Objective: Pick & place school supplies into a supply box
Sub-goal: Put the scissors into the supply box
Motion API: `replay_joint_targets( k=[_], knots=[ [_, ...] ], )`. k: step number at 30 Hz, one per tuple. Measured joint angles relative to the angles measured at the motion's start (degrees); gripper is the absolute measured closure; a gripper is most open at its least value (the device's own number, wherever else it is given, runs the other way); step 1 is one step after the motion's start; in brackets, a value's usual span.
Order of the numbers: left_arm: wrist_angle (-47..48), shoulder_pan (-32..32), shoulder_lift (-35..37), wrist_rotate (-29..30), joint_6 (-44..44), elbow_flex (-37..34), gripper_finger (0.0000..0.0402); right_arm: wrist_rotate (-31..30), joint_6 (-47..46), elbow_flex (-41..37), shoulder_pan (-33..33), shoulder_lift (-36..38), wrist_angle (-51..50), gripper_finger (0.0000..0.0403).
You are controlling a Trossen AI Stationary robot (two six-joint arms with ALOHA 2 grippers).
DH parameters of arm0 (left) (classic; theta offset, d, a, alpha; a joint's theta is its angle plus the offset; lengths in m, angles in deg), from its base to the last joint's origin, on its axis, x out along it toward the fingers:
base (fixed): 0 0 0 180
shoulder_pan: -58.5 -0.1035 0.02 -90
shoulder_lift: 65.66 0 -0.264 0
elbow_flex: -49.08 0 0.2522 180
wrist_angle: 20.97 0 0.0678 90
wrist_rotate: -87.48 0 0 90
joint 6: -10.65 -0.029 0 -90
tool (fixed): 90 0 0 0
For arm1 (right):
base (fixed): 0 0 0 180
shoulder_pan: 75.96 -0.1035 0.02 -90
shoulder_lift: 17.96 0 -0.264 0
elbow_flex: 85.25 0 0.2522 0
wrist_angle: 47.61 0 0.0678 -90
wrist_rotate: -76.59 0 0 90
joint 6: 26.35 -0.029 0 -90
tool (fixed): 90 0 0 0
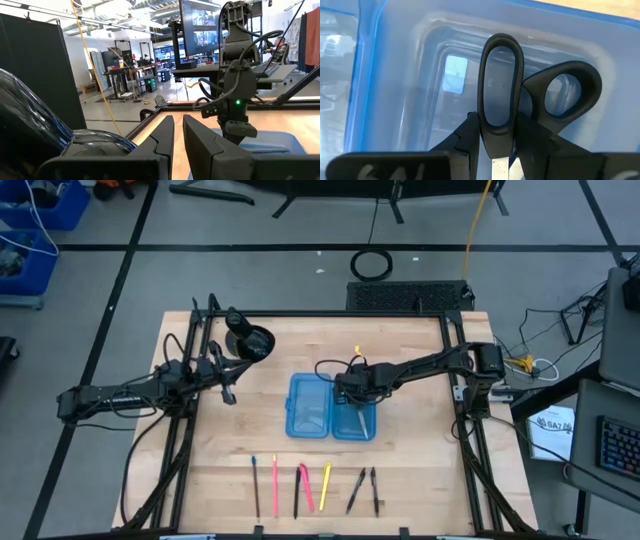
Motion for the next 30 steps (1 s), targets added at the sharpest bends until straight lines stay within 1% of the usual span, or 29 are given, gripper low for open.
replay_joint_targets(
  k=[11,13,17,19,21,24,30],
  knots=[
    [-0.21,0.00,0.00,-0.04,-0.10,0.00,0.0355,-0.07,0.96,-0.04,0.00,-0.38,-0.17,0.0311],
    [-0.21,0.00,0.00,-0.07,-0.09,0.00,0.0355,-0.03,0.87,-0.10,0.06,-0.38,0.10,0.0284],
    [-0.21,0.00,-0.01,-0.11,0.29,0.02,0.0355,0.02,-1.03,-0.13,0.07,-0.31,0.48,0.0204],
    [-0.20,0.00,0.01,-0.13,0.33,0.00,0.0355,0.06,-1.40,-0.13,0.09,-0.31,0.46,0.0179],
    [-0.14,0.00,-0.01,-0.15,0.33,0.02,0.0355,0.06,-1.40,-0.13,0.05,-0.31,0.42,0.0167],
    [-0.13,0.00,0.01,-0.15,0.37,0.01,0.0355,0.03,-0.97,-0.25,0.06,0.31,0.53,0.0164],
    [-0.10,0.00,-0.01,-0.20,0.46,0.00,0.0355,-0.94,-0.43,-0.48,0.33,4.12,-0.25,0.0179]
  ],
)
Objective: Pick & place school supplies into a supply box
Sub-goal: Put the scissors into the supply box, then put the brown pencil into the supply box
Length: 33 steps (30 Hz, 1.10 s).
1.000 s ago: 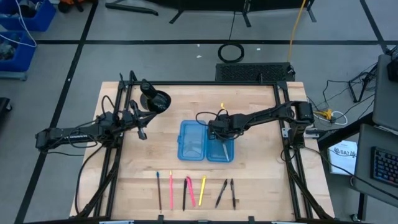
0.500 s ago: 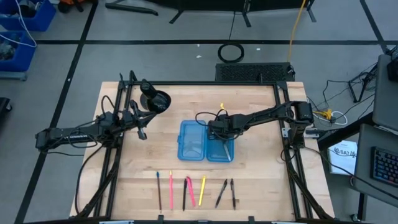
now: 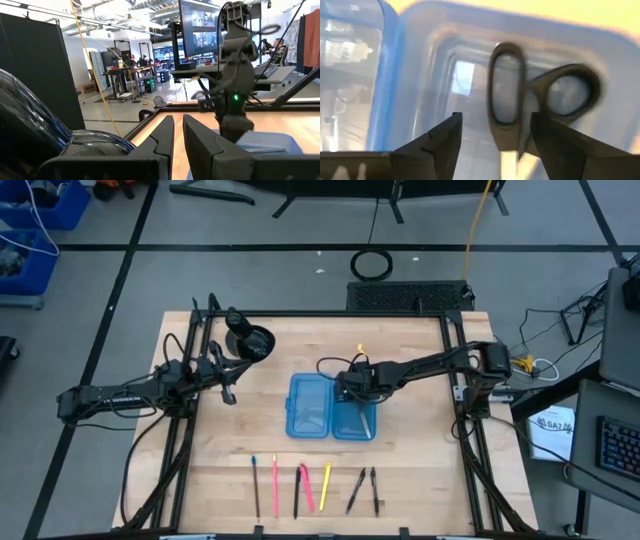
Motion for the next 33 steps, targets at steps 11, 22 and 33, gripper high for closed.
replay_joint_targets(
  k=[11,22,33],
  knots=[
    [0.02,0.00,0.02,0.00,-0.02,0.01,0.0355,-0.35,2.70,0.04,-0.27,7.06,1.24,0.0207],
    [0.92,0.00,0.00,-0.06,2.68,0.00,0.0355,-11.28,43.77,0.05,-9.40,23.09,17.46,0.0291],
    [5.63,0.00,0.02,-0.35,2.39,0.00,0.0355,-5.04,63.92,-19.56,-14.19,36.28,39.14,0.0400]
  ],
)
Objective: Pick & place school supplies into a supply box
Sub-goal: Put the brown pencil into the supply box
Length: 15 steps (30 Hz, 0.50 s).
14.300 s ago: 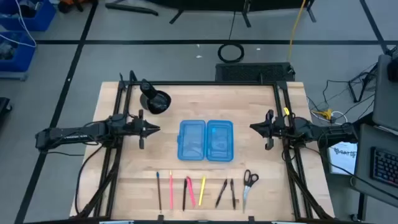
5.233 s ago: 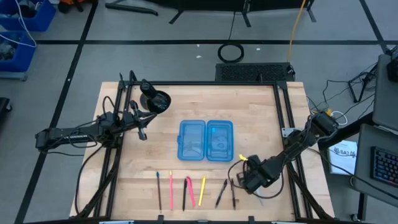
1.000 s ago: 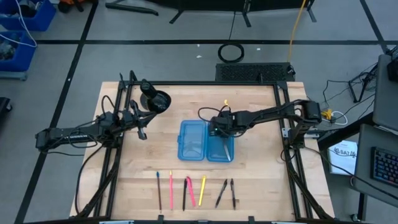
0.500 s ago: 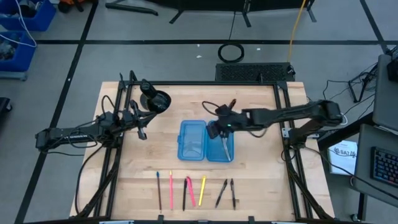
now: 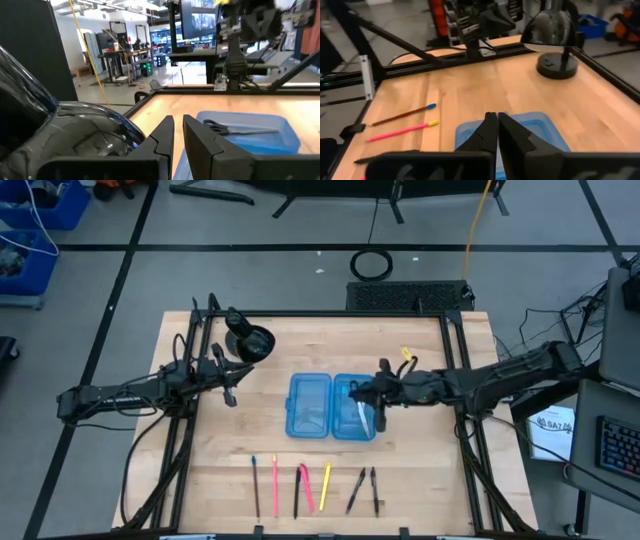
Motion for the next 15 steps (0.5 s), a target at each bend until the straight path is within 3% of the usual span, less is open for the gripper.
replay_joint_targets(
  k=[9,11,15],
  knots=[
    [1.06,0.02,-0.02,-4.13,-1.37,0.00,0.0355,7.81,8.90,-20.00,0.11,7.57,17.67,0.0402],
    [0.95,0.02,-0.02,-3.27,-0.44,0.00,0.0355,7.38,13.44,-23.53,0.04,8.70,21.35,0.0402],
    [1.66,0.00,0.00,-2.57,0.76,0.00,0.0355,0.54,14.94,-30.13,0.22,9.10,31.14,0.0402]
  ],
)
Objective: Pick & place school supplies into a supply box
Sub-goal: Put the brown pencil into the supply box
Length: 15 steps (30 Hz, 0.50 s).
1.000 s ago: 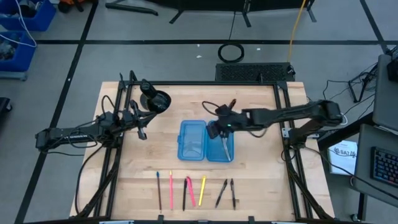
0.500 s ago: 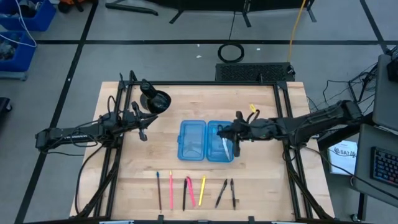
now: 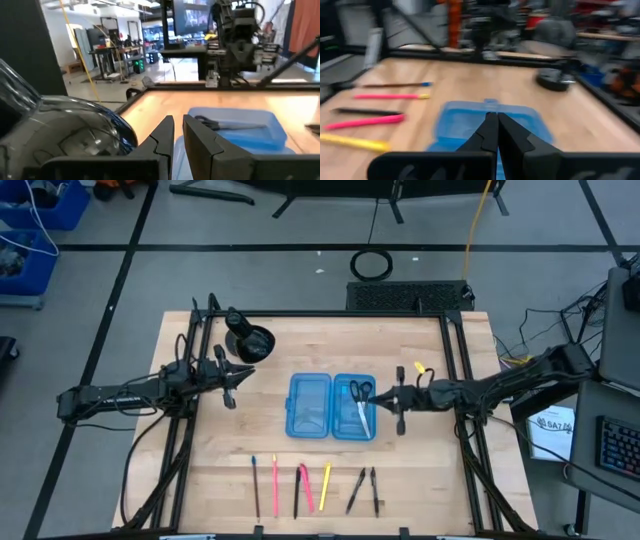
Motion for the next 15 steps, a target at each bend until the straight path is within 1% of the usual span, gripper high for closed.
replay_joint_targets(
  k=[2,7,9,11,15],
  knots=[
    [2.23,0.02,-0.01,-0.41,-1.42,0.00,0.0355,0.03,-0.36,-3.24,0.75,0.00,5.32,0.0402],
    [4.08,0.00,0.00,2.31,-1.77,0.00,0.0355,8.67,1.06,-10.61,2.95,0.53,14.87,0.0403],
    [4.91,0.00,-0.02,2.50,-1.73,0.00,0.0355,9.07,2.25,-12.26,3.86,1.07,17.81,0.0403],
    [5.02,0.00,-0.02,2.51,-2.82,0.00,0.0355,9.69,3.65,-13.00,4.93,2.00,18.51,0.0403],
    [5.12,0.00,-0.02,2.72,-3.32,0.00,0.0355,13.71,5.21,-13.18,7.51,5.95,15.86,0.0403]
  ],
)
